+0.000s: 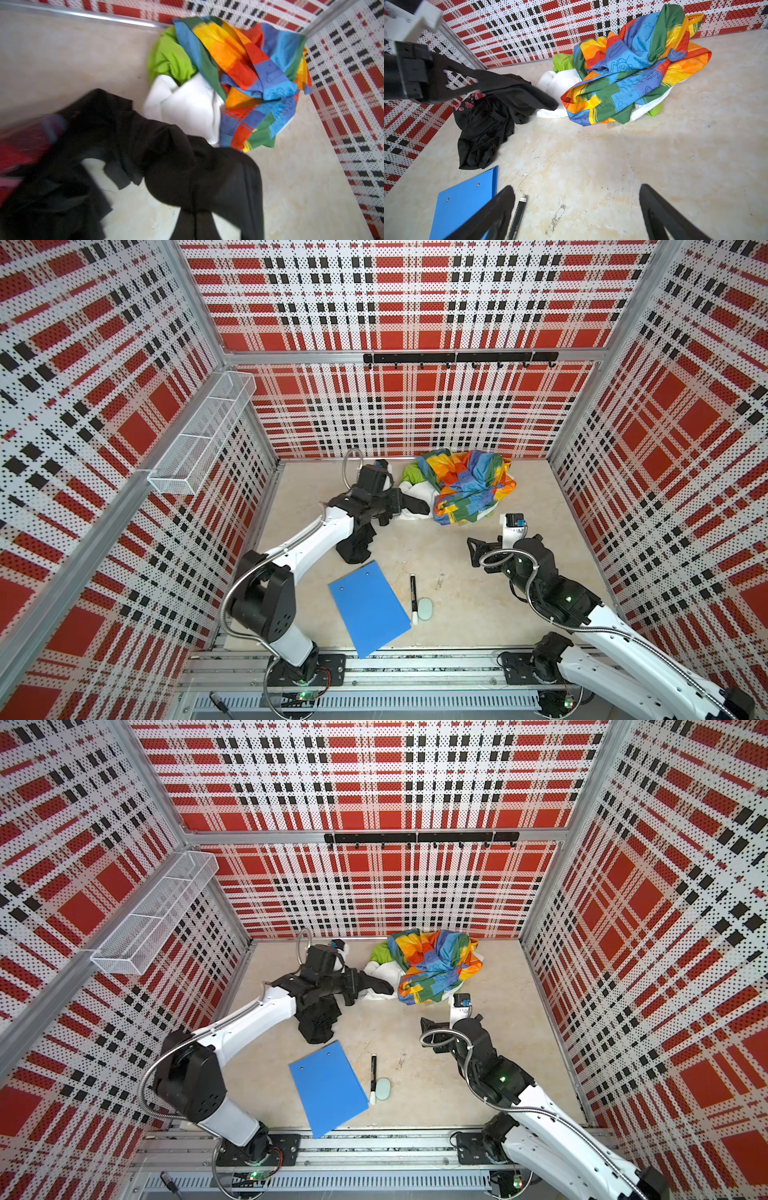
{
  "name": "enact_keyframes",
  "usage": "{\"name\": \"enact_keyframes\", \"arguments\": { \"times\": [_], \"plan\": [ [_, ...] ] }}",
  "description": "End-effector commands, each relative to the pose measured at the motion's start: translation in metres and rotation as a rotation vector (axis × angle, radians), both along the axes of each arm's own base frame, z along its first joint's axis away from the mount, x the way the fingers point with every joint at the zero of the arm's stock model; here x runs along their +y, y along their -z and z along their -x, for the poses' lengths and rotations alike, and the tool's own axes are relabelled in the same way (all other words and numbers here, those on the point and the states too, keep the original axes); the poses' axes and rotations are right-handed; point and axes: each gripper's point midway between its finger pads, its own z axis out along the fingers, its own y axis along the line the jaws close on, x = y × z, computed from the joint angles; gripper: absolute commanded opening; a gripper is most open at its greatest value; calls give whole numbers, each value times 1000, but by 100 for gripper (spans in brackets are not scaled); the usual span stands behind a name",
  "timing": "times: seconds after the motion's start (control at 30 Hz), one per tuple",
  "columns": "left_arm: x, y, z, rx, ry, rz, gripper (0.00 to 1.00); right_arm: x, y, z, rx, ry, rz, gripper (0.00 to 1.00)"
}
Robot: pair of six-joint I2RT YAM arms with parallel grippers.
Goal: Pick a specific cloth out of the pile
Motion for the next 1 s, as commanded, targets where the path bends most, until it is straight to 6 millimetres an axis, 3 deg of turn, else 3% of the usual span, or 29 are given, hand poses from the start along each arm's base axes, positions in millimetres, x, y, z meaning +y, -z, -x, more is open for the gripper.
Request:
{"name": "enact_keyframes", "arguments": {
  "times": [0.0, 0.1, 0.23, 0.33, 0.4, 0.6, 0.83, 0.97],
  "plan": [
    [51, -19, -5, -46, -117, 36, 0, 6, -19, -6, -49, -10, -28, 100],
    [99, -26, -5, -62, -234, 32, 0, 8, -18, -8, -46, -15, -29, 100],
    [177, -44, -2, -94, -416, 95, 0, 11, -15, -9, -38, -24, -29, 100],
    [209, -48, 0, -106, -488, 99, 0, 13, -12, -11, -34, -28, -32, 100],
    [213, -33, -5, -64, -488, 100, 0, 17, -11, -12, -34, -34, -42, 100],
    [185, 34, -13, 62, -449, 78, 0, 22, -8, -15, -23, -43, -45, 100],
    [182, 133, 18, 231, -493, 94, 0, 19, -5, -12, -22, -43, -45, 100],
    [172, 167, 21, 297, -482, 110, 0, 21, -3, -13, -16, -45, -42, 100]
  ]
}}
